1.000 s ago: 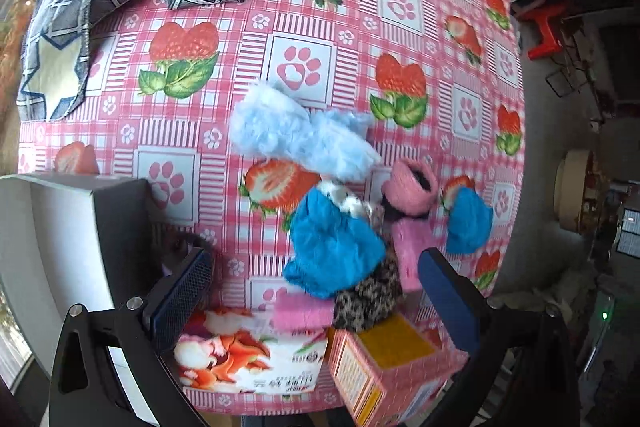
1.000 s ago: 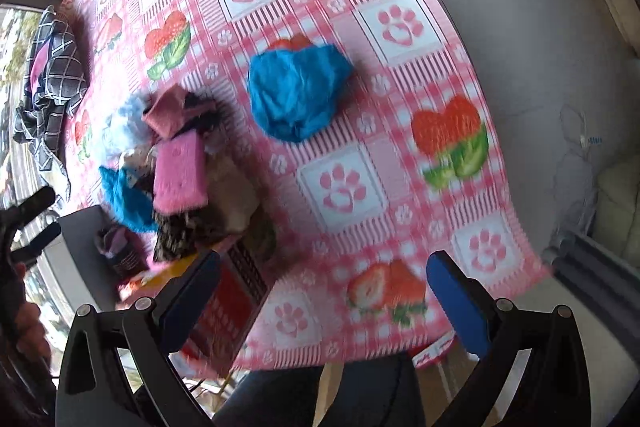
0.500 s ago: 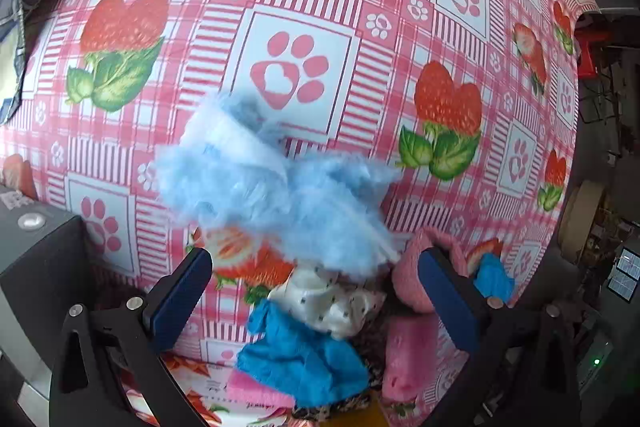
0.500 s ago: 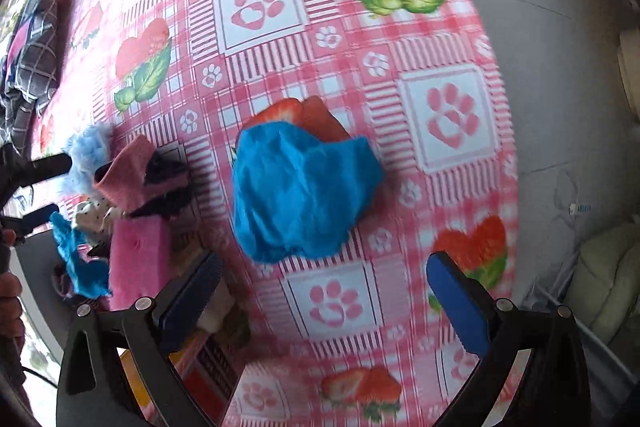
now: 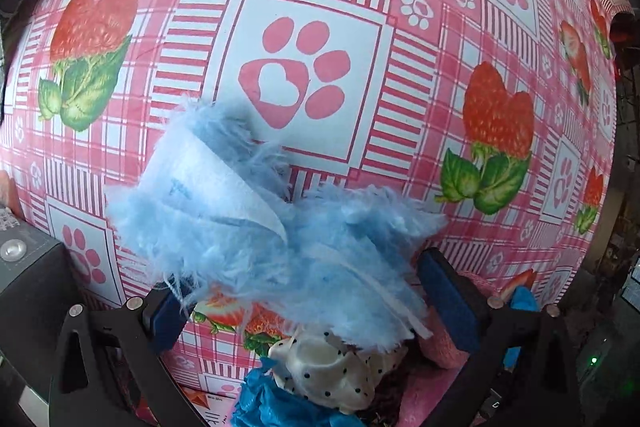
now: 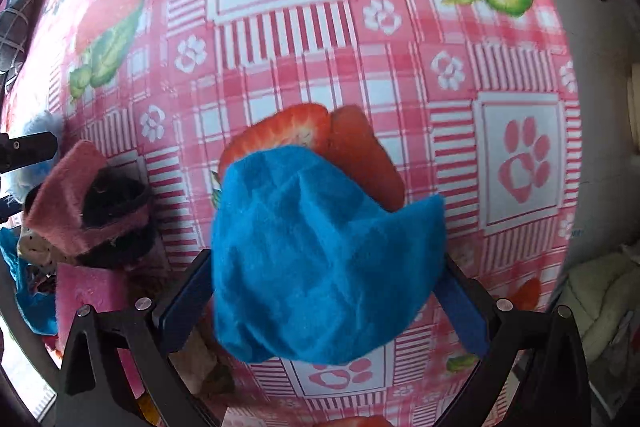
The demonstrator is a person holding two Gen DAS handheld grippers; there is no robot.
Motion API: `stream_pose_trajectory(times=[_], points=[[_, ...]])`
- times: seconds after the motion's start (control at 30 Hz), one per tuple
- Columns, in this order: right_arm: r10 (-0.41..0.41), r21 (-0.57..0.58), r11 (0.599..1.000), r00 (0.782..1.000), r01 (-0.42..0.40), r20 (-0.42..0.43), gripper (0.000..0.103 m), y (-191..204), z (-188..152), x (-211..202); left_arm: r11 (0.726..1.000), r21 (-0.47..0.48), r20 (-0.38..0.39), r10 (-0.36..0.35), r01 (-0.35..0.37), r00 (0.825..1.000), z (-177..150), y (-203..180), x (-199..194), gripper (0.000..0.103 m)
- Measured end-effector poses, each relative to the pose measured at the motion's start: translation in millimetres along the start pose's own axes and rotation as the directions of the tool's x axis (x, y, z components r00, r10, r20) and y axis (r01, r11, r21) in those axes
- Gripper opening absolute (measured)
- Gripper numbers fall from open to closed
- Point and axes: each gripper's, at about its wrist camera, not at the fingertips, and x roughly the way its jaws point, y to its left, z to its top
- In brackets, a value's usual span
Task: Organize soft objects
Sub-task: 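Grasp the light-blue fluffy duster with left tool while right tool grasps blue cloth, then carry the fluffy duster and blue cloth over the white box with both tools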
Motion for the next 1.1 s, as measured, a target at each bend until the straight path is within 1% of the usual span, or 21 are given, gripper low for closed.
stream_pose_trajectory(times=[0.13, 0.23, 0.3, 0.43, 0.47, 0.5, 0.57, 0.67, 0.73, 0.77, 0.8, 0.83, 0.87, 0.9, 0.93, 0.97, 1.0, 1.03, 1.1], points=[[0.0, 0.002, 1.0, 1.0, 0.0, 0.022, 0.103, 2.8, -4.7, 4.0, 0.996, 0.045, 0.03, 0.071, -0.072, 0.997, -0.5, -18.2, 7.3, 0.103], [0.001, 0.006, 1.0, 0.999, -0.002, 0.044, 0.103, 1.6, -9.3, 3.8, 0.987, 0.084, 0.036, 0.136, -0.138, 0.99, -1.7, -35.1, 14.1, 0.103], [0.003, 0.007, 1.0, 0.998, -0.003, 0.064, 0.103, -3.2, -17.1, 2.7, 0.986, 0.086, 0.051, 0.137, -0.141, 0.989, -3.7, -40.6, 16.6, 0.103], [0.003, 0.007, 1.0, 0.995, -0.003, 0.101, 0.103, -1.2, -32.1, 3.2, 0.986, 0.087, 0.046, 0.138, -0.141, 0.989, -4.6, -41.2, 17.9, 0.103], [0.003, 0.006, 1.0, 0.995, -0.003, 0.103, 0.103, -7.5, -40.5, -2.7, 0.986, 0.084, 0.042, 0.138, -0.141, 0.989, -4.8, -42.2, 18.4, 0.103], [0.002, 0.002, 1.0, 0.995, -0.002, 0.104, 0.103, -7.7, -41.2, -6.2, 0.987, 0.08, 0.036, 0.14, -0.142, 0.99, -5.5, -32.8, 11.0, 0.103], [0.002, 0.0, 1.0, 0.996, -0.002, 0.09, 0.103, -3.8, -47.3, -9.7, 0.987, 0.074, 0.023, 0.14, -0.141, 0.99, -2.5, -30.3, 10.2, 0.103], [-0.004, 0.0, 1.0, 0.998, 0.004, 0.058, 0.103, -1.4, -42.1, -10.4, 0.988, 0.072, -0.005, 0.139, -0.138, 0.99, 5.1, -24.8, 10.9, 0.103], [-0.013, -0.013, 1.0, 0.999, 0.014, 0.052, 0.099, 1.2, -35.3, -11.9, 0.987, 0.081, -0.006, 0.138, -0.137, 0.99, 5.1, -25.1, 10.8, 0.1], [-0.016, -0.027, 0.999, 0.998, 0.017, 0.064, 0.09, 3.6, -35.5, -16.4, 0.987, 0.086, 0.005, 0.138, -0.138, 0.99, 5.1, -23.7, 8.2, 0.095], [-0.016, -0.04, 0.999, 0.997, 0.019, 0.08, 0.077, 5.3, -37.7, -20.8, 0.986, 0.091, 0.017, 0.138, -0.139, 0.99, 3.3, -24.4, 5.6, 0.088], [-0.018, -0.052, 0.998, 0.996, 0.023, 0.092, 0.069, 6.6, -38.1, -24.3, 0.985, 0.096, 0.028, 0.139, -0.142, 0.99, 1.2, -26.0, 2.9, 0.084], [-0.018, -0.067, 0.997, 0.994, 0.025, 0.105, 0.052, 9.2, -39.9, -29.2, 0.984, 0.104, 0.044, 0.14, -0.144, 0.989, -0.6, -26.3, -1.1, 0.074], [-0.017, -0.077, 0.997, 0.994, 0.025, 0.106, 0.041, 11.5, -41.0, -32.6, 0.983, 0.111, 0.056, 0.139, -0.144, 0.989, -1.4, -26.4, -4.1, 0.059], [-0.016, -0.081, 0.996, 0.995, 0.024, 0.101, 0.04, 12.3, -41.4, -33.7, 0.982, 0.118, 0.069, 0.137, -0.144, 0.988, -2.5, -26.6, -7.5, 0.048], [-0.012, -0.078, 0.997, 0.995, 0.02, 0.096, 0.038, 12.4, -42.4, -35.0, 0.984, 0.128, 0.078, 0.115, -0.125, 0.99, -3.7, -26.9, -10.9, 0.027], [-0.009, -0.072, 0.997, 0.995, 0.016, 0.099, 0.037, 11.8, -43.4, -37.1, 0.986, 0.127, 0.081, 0.095, -0.104, 0.992, -4.8, -27.2, -14.0, 0.022], [-0.006, -0.064, 0.998, 0.994, 0.013, 0.112, 0.037, 9.7, -44.5, -42.2, 0.988, 0.123, 0.094, 0.082, -0.093, 0.992, -6.4, -26.2, -17.8, 0.022], [0.004, -0.061, 0.998, 0.99, 0.004, 0.139, 0.037, 5.2, -47.2, -52.7, 0.986, 0.127, 0.148, 0.093, -0.112, 0.985, -10.6, -29.0, -30.4, 0.021]])
